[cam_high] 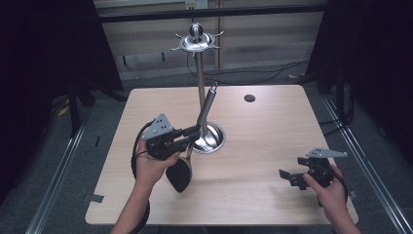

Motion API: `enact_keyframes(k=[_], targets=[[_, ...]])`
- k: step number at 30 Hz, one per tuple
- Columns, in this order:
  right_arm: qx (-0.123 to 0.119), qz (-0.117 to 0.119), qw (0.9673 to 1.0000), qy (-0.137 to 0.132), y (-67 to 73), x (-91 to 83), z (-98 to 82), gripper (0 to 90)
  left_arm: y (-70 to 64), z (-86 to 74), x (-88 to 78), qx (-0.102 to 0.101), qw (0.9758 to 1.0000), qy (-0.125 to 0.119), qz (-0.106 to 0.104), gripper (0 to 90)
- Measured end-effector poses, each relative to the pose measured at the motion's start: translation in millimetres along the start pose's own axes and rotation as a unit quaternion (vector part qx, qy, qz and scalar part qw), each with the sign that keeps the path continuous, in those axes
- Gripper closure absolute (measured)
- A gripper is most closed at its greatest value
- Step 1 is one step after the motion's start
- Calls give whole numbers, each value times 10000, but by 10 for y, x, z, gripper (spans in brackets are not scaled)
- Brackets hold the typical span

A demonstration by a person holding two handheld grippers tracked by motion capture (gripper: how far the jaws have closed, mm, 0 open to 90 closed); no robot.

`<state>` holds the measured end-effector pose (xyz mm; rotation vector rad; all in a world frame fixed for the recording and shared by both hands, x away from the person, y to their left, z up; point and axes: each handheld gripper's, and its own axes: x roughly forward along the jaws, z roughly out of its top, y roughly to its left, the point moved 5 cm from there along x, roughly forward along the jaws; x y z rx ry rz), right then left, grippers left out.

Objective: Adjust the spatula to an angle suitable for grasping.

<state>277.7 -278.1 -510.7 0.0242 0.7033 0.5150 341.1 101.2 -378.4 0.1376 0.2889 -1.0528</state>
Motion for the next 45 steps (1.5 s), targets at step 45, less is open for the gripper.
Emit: enact_keyframes(k=[45], targets=[[-3,53,10000,1,40,9,11,48,250,375,-215,-25,9929,-505,1078,752]])
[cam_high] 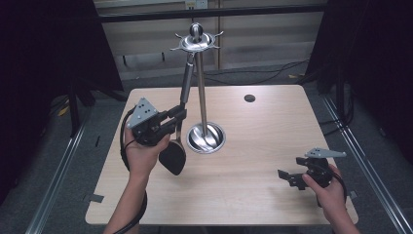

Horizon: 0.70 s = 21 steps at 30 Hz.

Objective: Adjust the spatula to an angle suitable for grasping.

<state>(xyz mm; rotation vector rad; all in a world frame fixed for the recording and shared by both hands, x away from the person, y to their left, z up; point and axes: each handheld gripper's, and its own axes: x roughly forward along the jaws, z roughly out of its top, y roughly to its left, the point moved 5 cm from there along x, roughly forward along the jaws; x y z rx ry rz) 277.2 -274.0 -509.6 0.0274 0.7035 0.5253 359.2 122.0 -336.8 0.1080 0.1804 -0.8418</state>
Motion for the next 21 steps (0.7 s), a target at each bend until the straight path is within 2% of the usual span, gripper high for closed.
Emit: enact_keyframes(k=[12,15,21], targets=[[-3,-3,10000,-7,-7,5,-3,48,11,-46,79,21,9999,23,106,751],[-11,-1,10000,-8,-11,5,-5,48,-3,-55,102,-44,9999,-13,106,751],[-19,-10,10000,-15,-5,6,1,48,-16,-67,154,-44,9999,-7,145,750]])
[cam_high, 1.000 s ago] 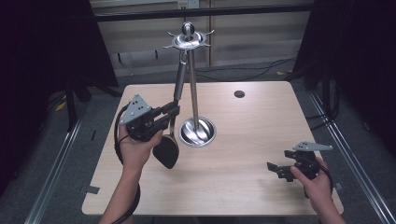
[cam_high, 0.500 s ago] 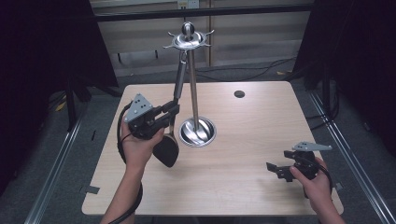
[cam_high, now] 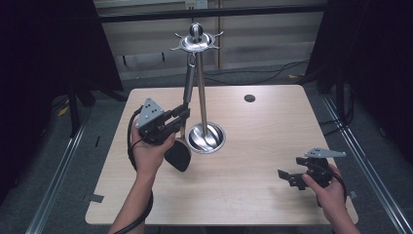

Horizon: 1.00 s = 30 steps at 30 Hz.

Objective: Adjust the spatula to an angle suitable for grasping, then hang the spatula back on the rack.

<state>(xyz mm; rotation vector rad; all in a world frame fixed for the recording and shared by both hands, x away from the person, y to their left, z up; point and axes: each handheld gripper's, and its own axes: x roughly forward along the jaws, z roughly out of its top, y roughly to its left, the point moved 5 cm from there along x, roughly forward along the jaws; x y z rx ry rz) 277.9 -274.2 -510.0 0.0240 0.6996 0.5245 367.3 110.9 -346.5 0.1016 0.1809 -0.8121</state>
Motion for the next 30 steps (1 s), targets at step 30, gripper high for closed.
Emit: enact_keyframes(k=[30], targets=[[-44,54,10000,26,9,15,20,48,-103,-27,192,-404,9990,-113,-139,743]])
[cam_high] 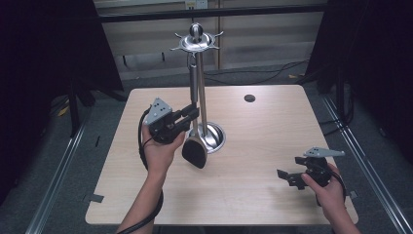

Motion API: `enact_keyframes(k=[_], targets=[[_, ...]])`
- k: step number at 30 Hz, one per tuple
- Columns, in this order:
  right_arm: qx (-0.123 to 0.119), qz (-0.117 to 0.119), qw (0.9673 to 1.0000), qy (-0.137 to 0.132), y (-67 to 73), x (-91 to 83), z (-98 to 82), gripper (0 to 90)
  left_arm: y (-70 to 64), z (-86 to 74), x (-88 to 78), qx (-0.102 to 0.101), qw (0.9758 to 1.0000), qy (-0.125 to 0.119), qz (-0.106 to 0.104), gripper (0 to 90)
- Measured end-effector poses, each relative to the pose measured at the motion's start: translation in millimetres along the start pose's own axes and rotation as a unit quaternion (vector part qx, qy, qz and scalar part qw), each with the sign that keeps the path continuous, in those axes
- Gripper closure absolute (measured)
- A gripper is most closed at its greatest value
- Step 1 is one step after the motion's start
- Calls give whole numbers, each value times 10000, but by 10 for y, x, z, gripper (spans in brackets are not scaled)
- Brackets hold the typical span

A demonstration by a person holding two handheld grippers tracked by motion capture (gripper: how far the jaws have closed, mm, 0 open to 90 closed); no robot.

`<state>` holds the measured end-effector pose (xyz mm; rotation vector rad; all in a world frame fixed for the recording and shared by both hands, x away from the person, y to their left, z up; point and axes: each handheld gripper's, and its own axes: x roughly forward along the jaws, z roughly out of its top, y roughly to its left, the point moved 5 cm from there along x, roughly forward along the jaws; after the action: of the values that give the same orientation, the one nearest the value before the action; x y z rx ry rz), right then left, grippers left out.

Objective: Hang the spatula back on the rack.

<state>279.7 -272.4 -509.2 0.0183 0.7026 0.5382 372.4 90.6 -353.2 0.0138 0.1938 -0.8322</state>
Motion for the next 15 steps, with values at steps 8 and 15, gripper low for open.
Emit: enact_keyframes(k=[8,15], targets=[[22,15,10000,31,3,9,-6,48,13,-5,38,-26,10000,27,-52,741],[23,2,10000,25,-10,-7,-15,48,31,-2,65,-87,9998,-12,-158,747]])
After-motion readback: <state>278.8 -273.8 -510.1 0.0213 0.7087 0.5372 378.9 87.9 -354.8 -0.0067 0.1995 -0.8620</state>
